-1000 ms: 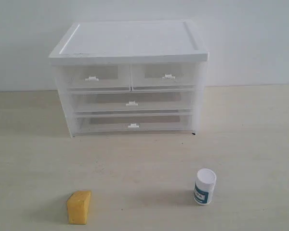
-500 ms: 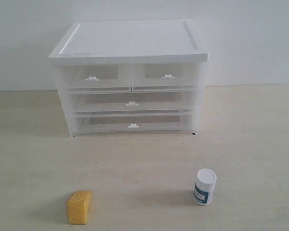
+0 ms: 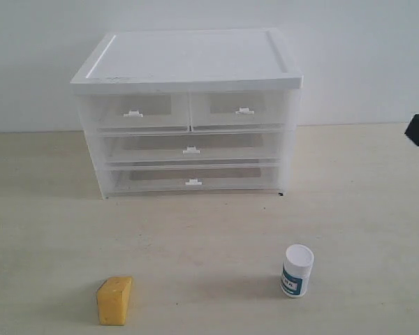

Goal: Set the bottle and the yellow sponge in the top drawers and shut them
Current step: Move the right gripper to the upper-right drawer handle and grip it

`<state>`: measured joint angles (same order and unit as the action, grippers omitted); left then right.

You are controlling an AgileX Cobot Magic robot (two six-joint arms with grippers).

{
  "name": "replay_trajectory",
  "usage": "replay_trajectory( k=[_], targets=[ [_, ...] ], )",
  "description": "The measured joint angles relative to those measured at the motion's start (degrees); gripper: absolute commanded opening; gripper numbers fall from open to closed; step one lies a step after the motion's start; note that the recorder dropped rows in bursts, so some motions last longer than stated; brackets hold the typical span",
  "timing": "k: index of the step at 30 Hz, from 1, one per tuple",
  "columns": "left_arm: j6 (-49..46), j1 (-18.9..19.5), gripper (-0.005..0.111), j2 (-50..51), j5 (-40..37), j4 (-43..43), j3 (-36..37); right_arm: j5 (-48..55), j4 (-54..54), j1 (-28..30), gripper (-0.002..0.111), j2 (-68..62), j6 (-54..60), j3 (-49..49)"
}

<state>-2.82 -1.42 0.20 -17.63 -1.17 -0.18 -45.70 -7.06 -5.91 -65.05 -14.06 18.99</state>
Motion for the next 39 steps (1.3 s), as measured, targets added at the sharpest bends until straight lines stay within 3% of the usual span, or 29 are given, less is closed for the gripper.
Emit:
replay_trajectory(
  k=[5, 9, 22, 28, 32, 36, 39],
  targets=[
    [0.00, 0.00, 0.004, 0.00, 0.00, 0.00, 0.00, -12.03, 19.56, -13.75, 0.000, -11.85, 15.84, -0.35],
    [0.00, 0.00, 0.004, 0.00, 0.00, 0.00, 0.00, -20.97, 23.82, -21.35, 0.000, -18.69, 18.16, -0.35],
    [0.00, 0.00, 0.004, 0.00, 0.00, 0.00, 0.00, -23.27, 37.38, -34.49, 0.000, -35.42, 19.63, 8.20],
    [0.00, 0.00, 0.004, 0.00, 0.00, 0.00, 0.00, -23.27, 41.65, -37.44, 0.001, -39.69, 21.05, 14.13],
    [0.00, 0.00, 0.004, 0.00, 0.00, 0.00, 0.00, -23.42, 41.86, -37.55, 0.020, -41.74, 20.29, 17.59],
    [0.00, 0.00, 0.004, 0.00, 0.00, 0.00, 0.00, -23.56, 40.57, -37.55, 0.054, -44.53, 20.01, 21.04],
    [0.00, 0.00, 0.004, 0.00, 0.00, 0.00, 0.00, -23.56, 40.57, -37.55, 0.066, -46.70, 20.01, 23.39]
  ],
)
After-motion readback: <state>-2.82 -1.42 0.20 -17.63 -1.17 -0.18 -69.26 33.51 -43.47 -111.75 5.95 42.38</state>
